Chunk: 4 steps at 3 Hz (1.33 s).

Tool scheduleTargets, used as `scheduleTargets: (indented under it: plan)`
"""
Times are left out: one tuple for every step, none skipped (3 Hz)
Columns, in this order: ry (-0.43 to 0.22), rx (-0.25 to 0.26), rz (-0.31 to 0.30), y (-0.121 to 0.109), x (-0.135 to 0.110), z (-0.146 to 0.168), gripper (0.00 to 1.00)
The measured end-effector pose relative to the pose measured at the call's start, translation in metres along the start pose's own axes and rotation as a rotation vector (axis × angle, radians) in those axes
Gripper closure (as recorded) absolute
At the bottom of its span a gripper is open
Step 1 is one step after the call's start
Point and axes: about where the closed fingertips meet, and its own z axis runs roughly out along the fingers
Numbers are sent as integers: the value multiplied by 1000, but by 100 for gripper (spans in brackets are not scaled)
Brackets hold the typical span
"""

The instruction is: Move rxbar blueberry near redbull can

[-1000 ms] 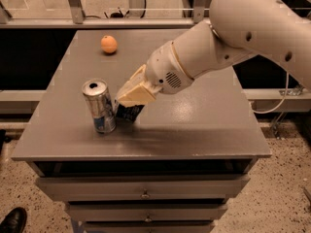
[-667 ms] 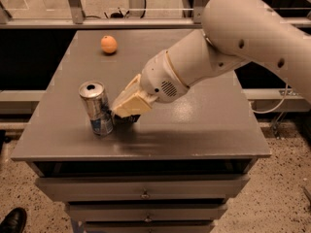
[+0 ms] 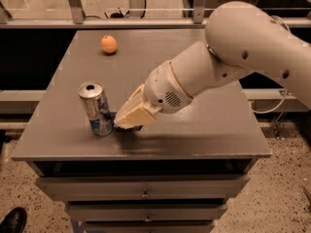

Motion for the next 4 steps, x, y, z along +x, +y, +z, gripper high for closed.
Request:
scheduleTargets:
  plan:
    - [-5, 31, 5, 0, 7, -7, 12]
    - [-14, 79, 21, -4, 16, -24, 0]
    - [-15, 188, 35, -25, 30, -71, 0]
    - [-50, 336, 36, -59, 41, -150, 0]
